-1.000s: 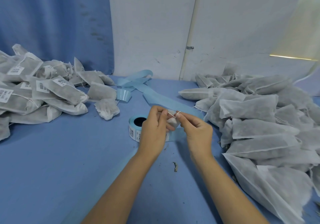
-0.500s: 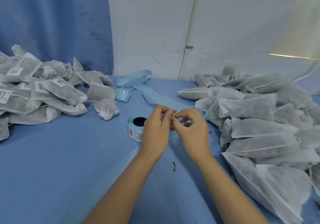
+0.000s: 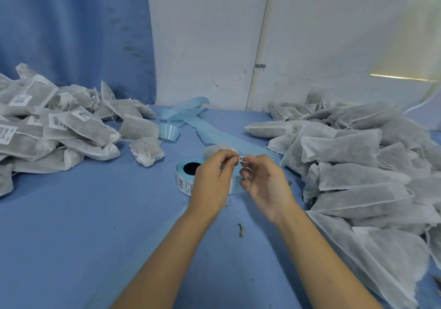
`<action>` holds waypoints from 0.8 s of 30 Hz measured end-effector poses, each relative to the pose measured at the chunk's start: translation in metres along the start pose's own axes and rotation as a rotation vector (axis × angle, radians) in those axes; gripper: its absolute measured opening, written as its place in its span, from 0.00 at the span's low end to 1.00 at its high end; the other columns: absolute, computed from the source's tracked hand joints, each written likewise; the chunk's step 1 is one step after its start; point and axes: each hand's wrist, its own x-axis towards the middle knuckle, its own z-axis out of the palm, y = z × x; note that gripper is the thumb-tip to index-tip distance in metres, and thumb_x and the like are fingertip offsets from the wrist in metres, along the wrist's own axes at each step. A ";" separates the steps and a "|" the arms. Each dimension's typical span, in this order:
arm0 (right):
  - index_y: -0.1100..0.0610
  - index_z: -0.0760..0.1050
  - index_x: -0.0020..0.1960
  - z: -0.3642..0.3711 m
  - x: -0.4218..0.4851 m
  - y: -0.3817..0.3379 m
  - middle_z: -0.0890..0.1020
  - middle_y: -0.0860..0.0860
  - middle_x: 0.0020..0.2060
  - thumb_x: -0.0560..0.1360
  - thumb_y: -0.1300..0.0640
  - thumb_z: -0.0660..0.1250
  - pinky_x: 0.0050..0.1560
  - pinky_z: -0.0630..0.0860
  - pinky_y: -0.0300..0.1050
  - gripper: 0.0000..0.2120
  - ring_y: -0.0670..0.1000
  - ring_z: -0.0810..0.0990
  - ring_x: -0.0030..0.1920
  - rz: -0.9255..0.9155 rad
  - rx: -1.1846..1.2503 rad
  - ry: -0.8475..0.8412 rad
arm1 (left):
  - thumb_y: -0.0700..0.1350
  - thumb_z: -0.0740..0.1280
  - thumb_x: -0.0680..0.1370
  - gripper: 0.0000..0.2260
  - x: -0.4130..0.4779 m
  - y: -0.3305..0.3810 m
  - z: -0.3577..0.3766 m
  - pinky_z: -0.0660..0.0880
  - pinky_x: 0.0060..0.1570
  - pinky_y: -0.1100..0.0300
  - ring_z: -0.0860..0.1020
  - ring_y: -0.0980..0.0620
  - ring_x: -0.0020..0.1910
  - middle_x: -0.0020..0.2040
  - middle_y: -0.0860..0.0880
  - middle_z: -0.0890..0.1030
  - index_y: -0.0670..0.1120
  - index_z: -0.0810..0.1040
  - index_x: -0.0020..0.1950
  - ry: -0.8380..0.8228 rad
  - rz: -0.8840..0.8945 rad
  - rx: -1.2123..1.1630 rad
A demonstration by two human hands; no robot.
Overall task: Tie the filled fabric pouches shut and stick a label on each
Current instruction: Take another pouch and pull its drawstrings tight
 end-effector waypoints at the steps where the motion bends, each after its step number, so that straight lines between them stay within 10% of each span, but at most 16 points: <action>1: 0.57 0.74 0.37 0.000 -0.001 0.000 0.76 0.49 0.35 0.71 0.61 0.64 0.31 0.69 0.35 0.05 0.45 0.71 0.32 0.007 0.045 -0.028 | 0.39 0.64 0.79 0.06 0.000 0.000 0.000 0.75 0.51 0.63 0.80 0.59 0.45 0.43 0.54 0.82 0.46 0.80 0.47 0.006 -0.001 -0.017; 24: 0.58 0.76 0.38 0.001 -0.002 0.001 0.79 0.49 0.33 0.67 0.58 0.68 0.29 0.66 0.33 0.03 0.43 0.65 0.26 -0.125 0.081 -0.060 | 0.41 0.64 0.79 0.10 0.001 -0.003 -0.009 0.74 0.53 0.66 0.78 0.59 0.49 0.47 0.53 0.81 0.56 0.78 0.44 0.018 -0.052 -0.018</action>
